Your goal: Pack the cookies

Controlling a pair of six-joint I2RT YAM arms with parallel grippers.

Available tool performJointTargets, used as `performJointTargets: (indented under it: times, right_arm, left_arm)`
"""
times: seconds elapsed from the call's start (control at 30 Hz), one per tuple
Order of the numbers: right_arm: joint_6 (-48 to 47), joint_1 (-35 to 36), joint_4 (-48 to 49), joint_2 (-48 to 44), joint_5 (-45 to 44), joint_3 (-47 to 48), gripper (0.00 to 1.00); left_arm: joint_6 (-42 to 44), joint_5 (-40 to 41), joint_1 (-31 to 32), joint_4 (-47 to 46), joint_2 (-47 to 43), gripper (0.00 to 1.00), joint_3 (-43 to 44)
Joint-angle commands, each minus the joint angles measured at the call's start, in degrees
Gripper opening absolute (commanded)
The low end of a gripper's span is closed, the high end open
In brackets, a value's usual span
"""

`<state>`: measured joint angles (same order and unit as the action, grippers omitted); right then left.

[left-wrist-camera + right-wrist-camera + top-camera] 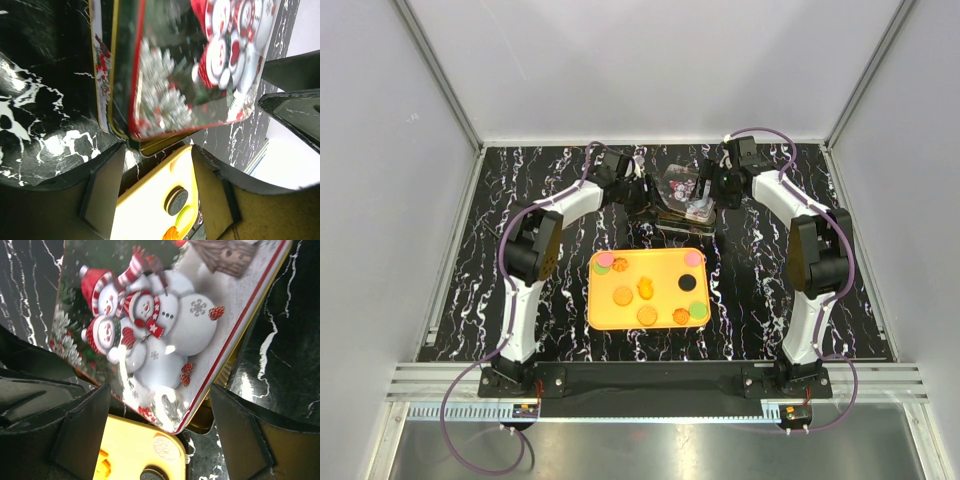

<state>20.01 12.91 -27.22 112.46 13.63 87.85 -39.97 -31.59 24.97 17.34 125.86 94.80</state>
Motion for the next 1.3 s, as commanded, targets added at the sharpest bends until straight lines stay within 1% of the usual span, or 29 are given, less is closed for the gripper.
performJointTargets:
  times: [0.0, 0.23, 0.4, 0.47, 0.57, 0.67, 0.73, 0.77, 0.83, 0.9, 0.93, 1.0, 1.07, 1.1, 1.13, 1.27]
  right_arm:
    - [1.0, -0.6, 1.3, -3.13, 2.63, 1.62, 0.87]
    - [0.91, -1.48, 1.47, -2.6, 1.58, -0.22, 0.87]
    - [1.17, -2.27, 2.08, -3.3, 0.61, -2.68, 0.86]
    - [1.09, -2.27, 1.56, -4.53, -1.05, -2.95, 0.86]
    - [1.52, -2.88, 3.4, -6.46, -3.96, -4.0, 0.91]
    - [3.54, -5.08, 7.7, -5.86, -1.33, -3.31, 0.92]
    - [3.81, -5.61, 8.15, -4.72, -1.67, -0.59, 0.93]
    - [3.72, -5.7, 8.32, -3.58, -2.2, 0.29, 0.95]
    - [3.81, -5.7, 8.33, -1.47, -3.78, 3.89, 0.98]
    - [3.72, -5.88, 6.75, 3.53, -3.7, 9.23, 0.98]
    - [3.98, -5.96, 6.74, 5.2, -3.87, 10.57, 0.98]
    - [4.25, -5.88, 6.83, 9.51, -3.43, 14.09, 0.99]
    - [4.34, -5.96, 6.49, 13.99, -3.08, 17.76, 1.0]
    - [4.16, -5.88, 4.65, 15.49, -2.99, 19.01, 1.0]
    - [3.99, -5.88, 4.46, 17.24, -2.91, 19.54, 1.0]
    - [3.29, -5.79, 4.99, 17.79, -2.55, 18.5, 0.99]
  left_arm:
    - [1.21, 0.31, 0.25, -0.47, 0.0, 0.61, 2.05]
    - [0.59, 0.13, 0.25, -2.22, -0.62, 0.59, 0.47]
    - [1.81, -0.31, -0.27, -1.79, -2.72, 0.61, -0.76]
    - [2.61, -0.22, -0.36, -1.7, -4.39, 0.61, -2.34]
    - [4.45, 0.3, -0.89, -0.91, -7.11, 0.61, -4.62]
    - [6.56, 0.39, -1.68, -0.29, -10.45, 0.62, -6.21]
    - [8.14, 1.27, -2.38, 0.84, -12.21, 0.64, -5.95]
    - [8.76, 3.53, -2.64, 1.37, -13.53, 0.66, -5.51]
    - [9.82, 6.27, -3.43, 3.13, -13.8, 0.69, -2.28]
    - [10.08, 8.82, -3.79, 3.66, -12.14, 0.7, 0.98]
    - [10.34, 9.96, -3.96, 5.49, -10.91, 0.7, 5.52]
    - [10.17, 10.41, -3.97, 5.51, -6.87, 0.7, 10.72]
    - [9.3, 10.24, -3.97, 4.72, -3.18, 0.7, 13.38]
    - [8.16, 10.58, -3.97, 3.85, -2.12, 0.7, 14.78]
    - [7.54, 10.41, -3.97, 2.62, -1.16, 0.7, 15.58]
    - [5.7, 11.72, -3.97, 2.61, 4.47, 0.69, 20.5]
